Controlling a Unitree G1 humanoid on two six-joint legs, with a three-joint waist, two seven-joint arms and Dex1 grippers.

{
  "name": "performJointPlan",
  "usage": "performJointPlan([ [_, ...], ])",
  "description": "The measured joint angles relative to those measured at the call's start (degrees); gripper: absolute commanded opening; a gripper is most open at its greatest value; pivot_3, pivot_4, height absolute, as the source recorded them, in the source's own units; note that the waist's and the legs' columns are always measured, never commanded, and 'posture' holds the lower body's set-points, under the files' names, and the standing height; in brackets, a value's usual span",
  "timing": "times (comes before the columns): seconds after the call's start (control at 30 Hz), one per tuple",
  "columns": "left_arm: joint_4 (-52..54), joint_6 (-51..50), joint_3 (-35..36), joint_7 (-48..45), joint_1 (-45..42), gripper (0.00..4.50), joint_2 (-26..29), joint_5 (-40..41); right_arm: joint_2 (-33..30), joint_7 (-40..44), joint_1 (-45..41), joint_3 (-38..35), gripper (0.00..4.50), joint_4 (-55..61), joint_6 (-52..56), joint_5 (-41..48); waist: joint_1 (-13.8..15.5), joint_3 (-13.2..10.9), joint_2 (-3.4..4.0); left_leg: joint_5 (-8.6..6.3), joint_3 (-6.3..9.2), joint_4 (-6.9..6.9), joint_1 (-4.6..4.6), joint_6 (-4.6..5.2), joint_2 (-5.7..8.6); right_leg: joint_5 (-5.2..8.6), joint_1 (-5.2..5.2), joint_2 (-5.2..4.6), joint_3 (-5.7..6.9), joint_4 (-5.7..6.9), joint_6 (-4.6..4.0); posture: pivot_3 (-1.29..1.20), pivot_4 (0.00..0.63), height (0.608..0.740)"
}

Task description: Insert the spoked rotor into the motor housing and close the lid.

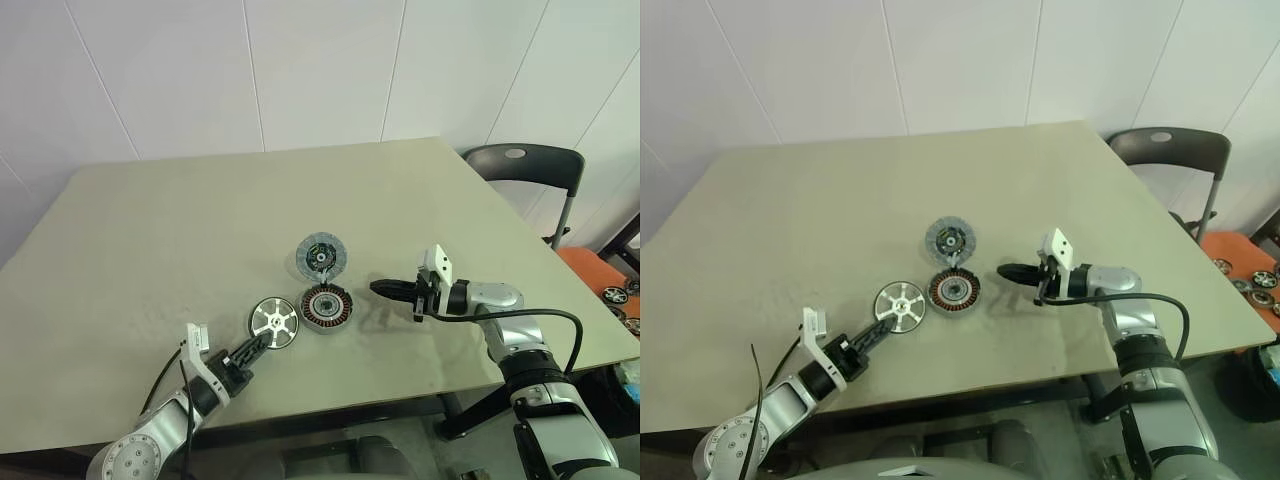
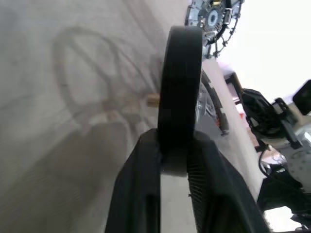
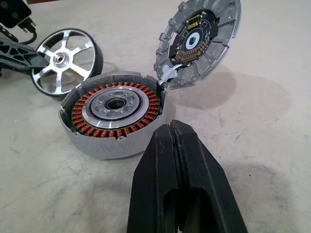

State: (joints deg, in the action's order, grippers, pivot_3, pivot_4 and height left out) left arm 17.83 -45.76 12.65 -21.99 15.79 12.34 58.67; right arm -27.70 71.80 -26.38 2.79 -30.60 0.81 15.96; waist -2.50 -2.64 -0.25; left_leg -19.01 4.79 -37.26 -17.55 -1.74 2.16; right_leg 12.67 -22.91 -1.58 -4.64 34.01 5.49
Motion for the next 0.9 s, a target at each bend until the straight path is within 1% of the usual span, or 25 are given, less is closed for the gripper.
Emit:
performJointPlan([
  [0.3, 2.92, -0.21, 0.39, 2.52, -0.89, 0.43, -0.49, 4.82, 0.0, 0.05, -0.03, 0.0, 0.0, -0.34, -0.02, -0.01, 0.01, -0.02, -0.03, 0.0, 0.01, 0.0, 0.0, 0.0, 0.0, 0.0, 0.0, 0.0, 0.0, 0.0, 0.0, 0.0, 0.0, 0.74],
  [0.43, 5.59, -0.37, 0.57, 4.36, -1.59, 0.43, -0.96, 9.79, 0.0, 0.11, -0.52, 0.0, 0.0, -1.21, -0.08, -0.03, 0.01, -0.02, -0.03, 0.0, 0.01, -0.01, 0.0, 0.0, 0.0, 0.0, 0.01, -0.01, -0.01, 0.0, 0.0, 0.0, 0.0, 0.74],
  [0.5, 7.9, -0.68, 0.19, 6.31, -1.93, 0.43, -1.73, 14.32, 0.02, 0.18, -0.8, 0.0, 0.0, -1.28, -0.17, -0.02, 0.02, -0.05, -0.08, 0.0, 0.03, -0.01, -0.01, 0.0, -0.01, 0.0, 0.01, -0.01, -0.02, 0.0, 0.0, 0.0, 0.0, 0.74],
  [0.6, 13.61, -1.29, -2.12, 9.93, -1.91, 0.43, -1.82, 21.68, 0.21, 0.66, -1.12, -0.02, 0.0, -1.29, 0.15, 0.26, 0.03, -0.06, -0.1, 0.0, 0.05, 0.0, 0.0, 0.0, -0.01, -0.01, 0.01, -0.02, -0.04, 0.0, 0.0, 0.0, 0.0, 0.74],
  [0.67, 18.47, -1.26, -4.79, 13.79, -0.24, 0.43, -1.54, 24.12, 0.17, 1.93, -1.05, 0.05, 0.0, -0.66, 1.85, 1.03, 0.02, -0.06, -0.1, 0.0, 0.06, 0.01, 0.01, 0.0, -0.01, -0.01, 0.01, -0.02, -0.07, 0.0, 0.0, 0.0, 0.0, 0.74],
  [0.7, 20.57, -1.48, -6.51, 15.86, 0.88, 0.43, -0.65, 24.46, 0.01, 2.77, -0.82, 0.2, 0.0, 0.27, 2.58, 1.13, 0.01, -0.06, -0.09, 0.0, 0.05, 0.03, 0.01, 0.0, -0.01, -0.01, 0.01, -0.02, -0.1, 0.0, 0.0, 0.0, 0.0, 0.74],
  [0.77, 21.54, -1.58, -8.39, 17.86, 2.09, 0.43, 0.81, 24.48, -0.16, 3.61, -0.22, 0.47, 0.0, 2.1, 2.87, 1.13, 0.05, -0.07, -0.07, 0.0, 0.03, 0.02, 0.04, 0.0, 0.0, 0.0, 0.02, 0.02, -0.08, 0.02, 0.0, 0.0, 0.0, 0.74],
  [0.9, 21.15, -1.45, -13.85, 16.27, 6.31, 0.43, 1.58, 20.81, -0.68, 4.53, 5.25, 2.05, 0.0, 8.9, 1.56, 0.49, 0.15, -0.07, -0.09, 0.0, -0.04, 0.01, 0.05, -0.01, 0.03, 0.03, 0.09, 0.02, -0.01, -0.06, 0.01, 0.0, 0.0, 0.74],
])
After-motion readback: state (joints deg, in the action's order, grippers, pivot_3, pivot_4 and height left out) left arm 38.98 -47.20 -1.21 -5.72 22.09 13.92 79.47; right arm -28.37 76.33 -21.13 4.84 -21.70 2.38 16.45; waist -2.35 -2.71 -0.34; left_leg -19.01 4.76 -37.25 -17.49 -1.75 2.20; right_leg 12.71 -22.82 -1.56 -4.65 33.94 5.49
